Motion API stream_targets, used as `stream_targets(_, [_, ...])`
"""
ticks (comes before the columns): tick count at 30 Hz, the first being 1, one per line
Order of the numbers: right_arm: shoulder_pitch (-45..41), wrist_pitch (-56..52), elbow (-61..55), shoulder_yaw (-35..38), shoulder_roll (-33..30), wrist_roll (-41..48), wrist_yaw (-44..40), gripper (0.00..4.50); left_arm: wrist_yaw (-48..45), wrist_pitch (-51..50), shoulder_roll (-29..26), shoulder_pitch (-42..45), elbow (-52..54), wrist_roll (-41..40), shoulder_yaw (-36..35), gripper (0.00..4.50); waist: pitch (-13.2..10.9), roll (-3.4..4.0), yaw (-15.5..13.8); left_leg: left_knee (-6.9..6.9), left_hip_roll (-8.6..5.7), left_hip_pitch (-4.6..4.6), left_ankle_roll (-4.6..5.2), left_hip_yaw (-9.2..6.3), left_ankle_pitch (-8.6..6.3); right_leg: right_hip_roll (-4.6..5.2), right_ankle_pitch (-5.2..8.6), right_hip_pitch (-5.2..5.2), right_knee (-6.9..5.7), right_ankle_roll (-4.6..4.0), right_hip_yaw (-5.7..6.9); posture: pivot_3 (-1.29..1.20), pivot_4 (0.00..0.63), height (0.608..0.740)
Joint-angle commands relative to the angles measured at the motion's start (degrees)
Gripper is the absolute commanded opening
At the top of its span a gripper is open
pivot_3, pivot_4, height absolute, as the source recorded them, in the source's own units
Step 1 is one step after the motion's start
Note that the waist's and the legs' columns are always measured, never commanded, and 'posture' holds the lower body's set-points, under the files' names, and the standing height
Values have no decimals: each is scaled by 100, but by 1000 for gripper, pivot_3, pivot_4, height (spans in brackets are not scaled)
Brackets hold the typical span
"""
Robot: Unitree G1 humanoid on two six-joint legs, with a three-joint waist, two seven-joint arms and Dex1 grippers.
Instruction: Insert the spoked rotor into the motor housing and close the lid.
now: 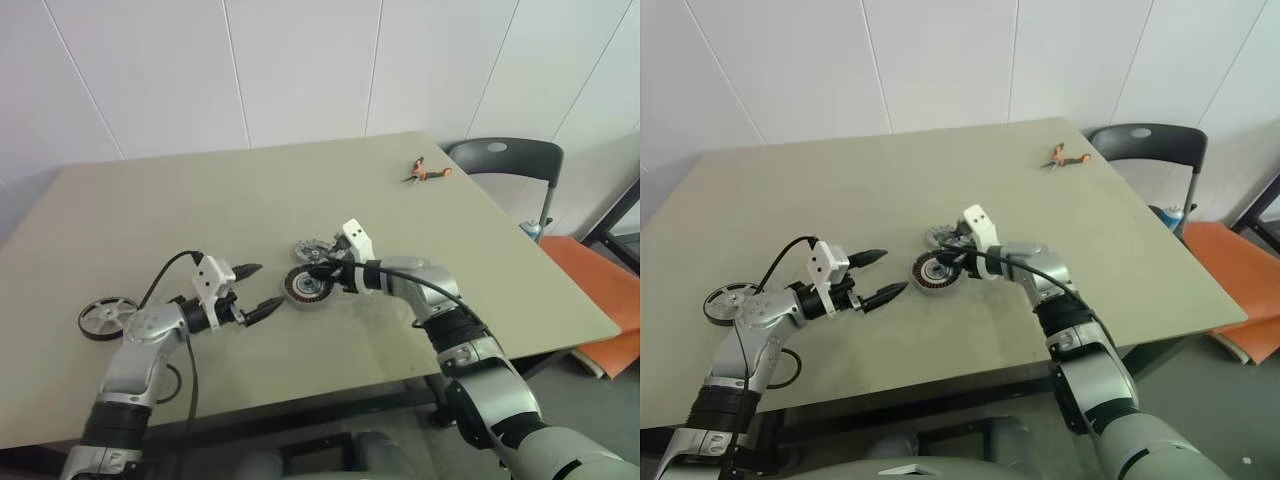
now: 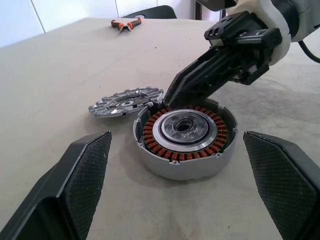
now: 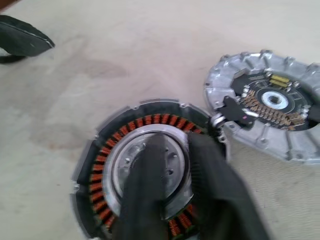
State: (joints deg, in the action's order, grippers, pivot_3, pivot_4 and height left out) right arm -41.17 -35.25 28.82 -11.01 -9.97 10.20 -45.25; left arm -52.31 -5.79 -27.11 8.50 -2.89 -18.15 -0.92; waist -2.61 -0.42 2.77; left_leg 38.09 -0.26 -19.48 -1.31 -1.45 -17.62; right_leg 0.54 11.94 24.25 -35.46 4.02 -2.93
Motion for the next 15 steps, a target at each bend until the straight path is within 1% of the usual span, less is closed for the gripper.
stream_targets(1, [-44, 345, -176, -191, 26, -221, 69, 19, -22, 113, -14, 47, 20, -25, -36, 4500, 0, 0, 1, 0, 0, 0, 0, 0, 0, 0, 0, 0, 0, 0, 0, 0, 0, 740])
stream_targets(5, [79, 531, -275, -481, 63, -494, 169, 19, -33, 173, -12, 57, -63, -4, -36, 4500, 0, 0, 0, 0, 0, -1, 0, 0, 0, 0, 0, 0, 1, 0, 0, 0, 0, 740])
stream_targets(8, [164, 452, -307, -549, 78, -506, 117, 19, -46, 227, -20, 72, -157, 1, -56, 4500, 1, -1, -2, 0, 0, 0, 0, 0, 0, 1, 0, 0, 1, 0, -1, 0, 0, 740])
stream_targets(12, [376, 7, -354, -736, -133, -463, -340, 19, -56, 305, -54, 97, -287, 11, -94, 4500, 1, -1, -1, 0, 1, 3, 0, 0, 0, 0, 4, -2, 0, -7, -1, 0, 0, 740])
stream_targets(15, [583, -353, -673, -983, -410, -401, -869, 19, -58, 325, -64, 102, -304, 12, -98, 4500, 4, -3, -10, 0, 1, 5, 0, -1, 0, 0, 4, -5, 0, -7, 0, 0, 0, 740])
